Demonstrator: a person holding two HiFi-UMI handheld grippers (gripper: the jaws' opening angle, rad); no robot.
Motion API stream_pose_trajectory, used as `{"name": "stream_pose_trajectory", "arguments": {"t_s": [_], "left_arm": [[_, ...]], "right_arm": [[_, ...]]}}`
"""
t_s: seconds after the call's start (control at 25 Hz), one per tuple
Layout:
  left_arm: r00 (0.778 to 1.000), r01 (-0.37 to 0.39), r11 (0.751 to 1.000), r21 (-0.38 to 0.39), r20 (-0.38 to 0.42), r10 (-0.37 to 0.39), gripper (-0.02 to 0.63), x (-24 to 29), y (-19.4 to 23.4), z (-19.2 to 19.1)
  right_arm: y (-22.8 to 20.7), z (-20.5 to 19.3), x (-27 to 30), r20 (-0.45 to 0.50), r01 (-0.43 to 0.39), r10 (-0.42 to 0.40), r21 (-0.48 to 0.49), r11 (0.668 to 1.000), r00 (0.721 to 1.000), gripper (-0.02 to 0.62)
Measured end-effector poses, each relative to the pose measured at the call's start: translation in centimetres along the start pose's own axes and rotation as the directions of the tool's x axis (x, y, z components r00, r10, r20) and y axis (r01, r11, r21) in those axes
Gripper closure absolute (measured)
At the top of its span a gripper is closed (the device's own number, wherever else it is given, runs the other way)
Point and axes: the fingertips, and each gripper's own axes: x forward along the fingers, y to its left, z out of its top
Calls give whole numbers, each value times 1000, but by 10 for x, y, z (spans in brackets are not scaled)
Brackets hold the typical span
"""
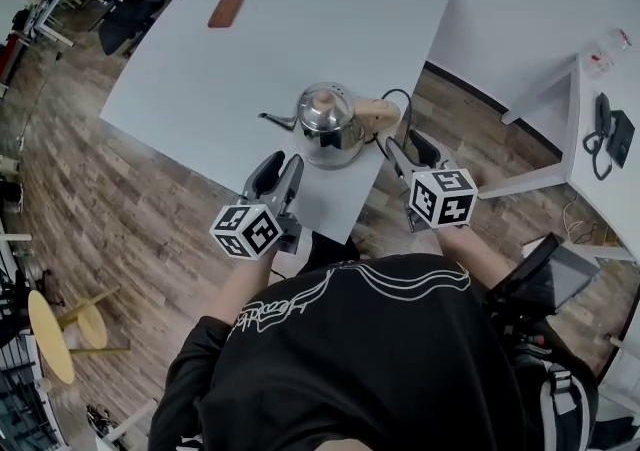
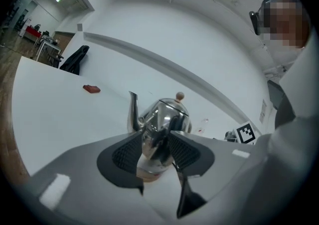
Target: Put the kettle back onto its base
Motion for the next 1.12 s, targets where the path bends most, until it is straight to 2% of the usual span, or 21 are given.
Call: {"name": "stream_pose_trajectory", "arguments": {"t_s": [0.16, 0.2, 0.24, 0.28, 0.36, 0.48, 0.64, 0.84, 1.12], "left_arm": [[995, 91, 995, 43, -49, -89, 470, -23, -49, -14], [993, 94, 994, 59, -77, -90, 513, -29, -59, -18], [991, 82, 994, 72, -112, -73, 579, -34, -66, -21], [988, 69, 994, 81, -146, -57, 601, -39, -72, -24], [981, 99, 991, 92, -175, -82, 601, -50, -94, -26], [966, 204, 974, 99, -179, -185, 601, -65, -135, -26], [943, 283, 954, 96, -209, -259, 601, -97, -162, -38], [922, 329, 940, 90, -247, -299, 601, -166, -180, -64], [917, 354, 927, 122, -240, -319, 601, -243, -201, -73]], "right_arm": [[38, 15, -47, 53, -154, 155, -26, 988, 986, 391], [46, 15, -57, 47, -180, 182, -30, 983, 982, 423], [52, 14, -66, 31, -196, 197, -32, 980, 980, 581], [59, 10, -73, 8, -208, 208, -32, 978, 978, 589], [76, 1, -85, -39, -243, 241, -36, 969, 970, 591], [104, -13, -106, -64, -292, 291, -12, 956, 955, 591], [144, -36, -133, -81, -305, 307, 39, 952, 948, 591], [197, -71, -183, -76, -284, 287, 39, 958, 955, 591], [253, -95, -236, -29, -281, 283, 48, 958, 959, 591]]}}
